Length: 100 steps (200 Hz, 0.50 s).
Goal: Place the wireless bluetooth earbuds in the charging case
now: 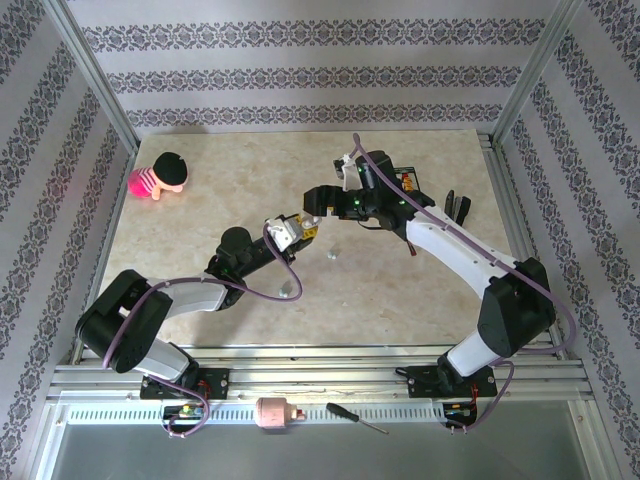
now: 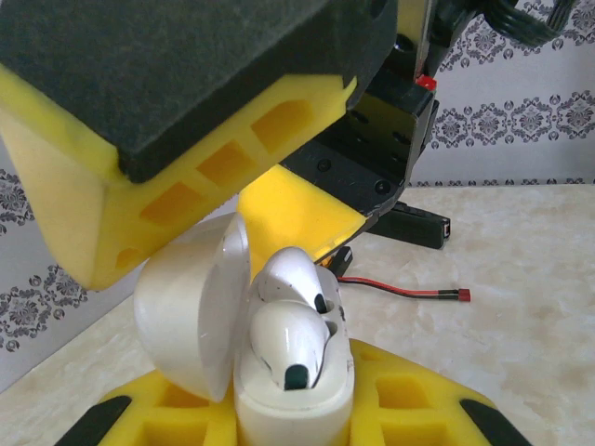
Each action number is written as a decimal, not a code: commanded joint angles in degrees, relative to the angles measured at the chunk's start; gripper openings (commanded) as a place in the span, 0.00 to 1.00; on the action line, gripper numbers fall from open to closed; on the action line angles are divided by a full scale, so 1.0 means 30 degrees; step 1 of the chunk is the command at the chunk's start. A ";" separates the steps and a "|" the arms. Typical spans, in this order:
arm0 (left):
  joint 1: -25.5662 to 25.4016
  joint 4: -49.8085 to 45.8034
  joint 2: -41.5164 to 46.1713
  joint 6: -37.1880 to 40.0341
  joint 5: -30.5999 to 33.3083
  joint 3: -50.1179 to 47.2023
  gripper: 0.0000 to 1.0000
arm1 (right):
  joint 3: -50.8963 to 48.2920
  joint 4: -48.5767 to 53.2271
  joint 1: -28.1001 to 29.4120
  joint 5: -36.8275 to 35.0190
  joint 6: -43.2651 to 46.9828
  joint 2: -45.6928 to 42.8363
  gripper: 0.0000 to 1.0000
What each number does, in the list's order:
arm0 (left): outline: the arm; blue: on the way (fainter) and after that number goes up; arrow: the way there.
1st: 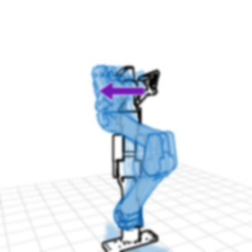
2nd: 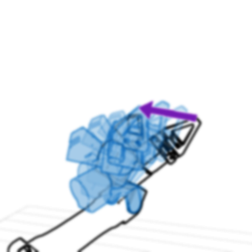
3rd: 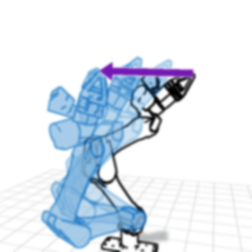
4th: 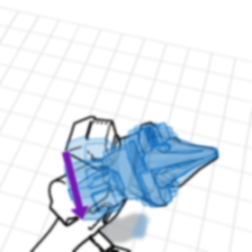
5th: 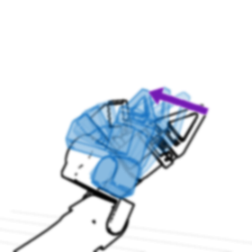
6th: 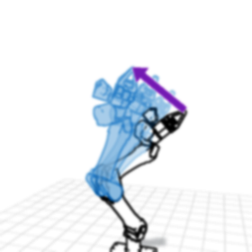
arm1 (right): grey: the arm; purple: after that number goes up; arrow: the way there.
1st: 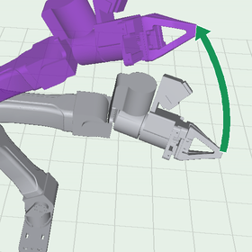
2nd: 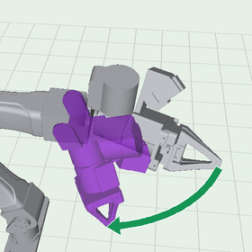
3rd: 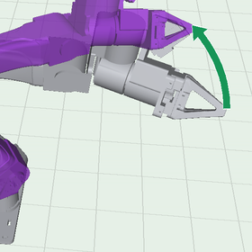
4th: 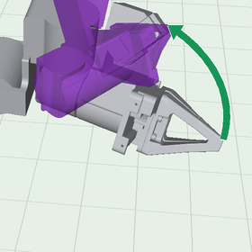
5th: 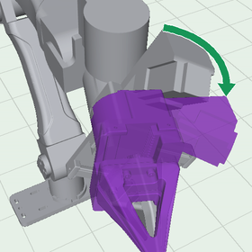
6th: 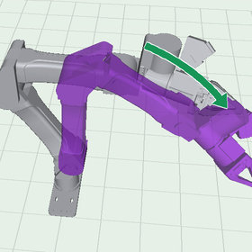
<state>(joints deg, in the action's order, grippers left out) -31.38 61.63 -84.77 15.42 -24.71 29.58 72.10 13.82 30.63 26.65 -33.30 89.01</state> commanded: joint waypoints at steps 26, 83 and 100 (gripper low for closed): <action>0.0130 -0.0062 0.0645 -0.0815 0.1143 0.0115 0.00 | -0.0905 0.0858 0.0102 -0.0389 0.0271 -0.1208 0.83; 0.0123 -0.0602 0.0828 -0.0759 0.0455 0.0159 0.00 | -0.1483 0.0430 0.0081 0.0341 0.2272 -0.2546 0.82; 0.0142 -0.1813 0.1271 -0.0307 -0.0743 0.0237 0.00 | -0.1670 0.0204 0.0096 0.0587 0.4612 -0.3509 0.83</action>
<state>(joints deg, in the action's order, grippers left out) -31.38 59.64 -83.66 13.67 -22.68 29.58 68.16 15.77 30.63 26.50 -29.26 83.42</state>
